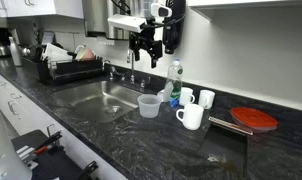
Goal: Put the clear bowl in the sink
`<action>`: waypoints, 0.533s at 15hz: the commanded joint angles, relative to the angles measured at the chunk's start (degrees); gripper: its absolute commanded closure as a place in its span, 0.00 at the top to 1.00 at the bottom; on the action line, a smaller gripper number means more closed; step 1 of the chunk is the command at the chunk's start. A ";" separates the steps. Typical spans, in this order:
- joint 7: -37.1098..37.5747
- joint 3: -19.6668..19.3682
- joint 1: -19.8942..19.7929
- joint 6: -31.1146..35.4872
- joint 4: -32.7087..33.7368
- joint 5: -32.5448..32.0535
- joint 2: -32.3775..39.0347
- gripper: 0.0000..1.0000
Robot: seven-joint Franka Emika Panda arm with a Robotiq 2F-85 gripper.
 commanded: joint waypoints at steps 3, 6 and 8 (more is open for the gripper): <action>1.36 2.58 -2.63 3.31 -0.72 -1.52 0.57 1.00; 3.94 3.20 -3.56 7.78 -1.33 -1.86 2.13 1.00; 4.89 3.13 -3.51 9.77 -1.21 -0.95 3.75 1.00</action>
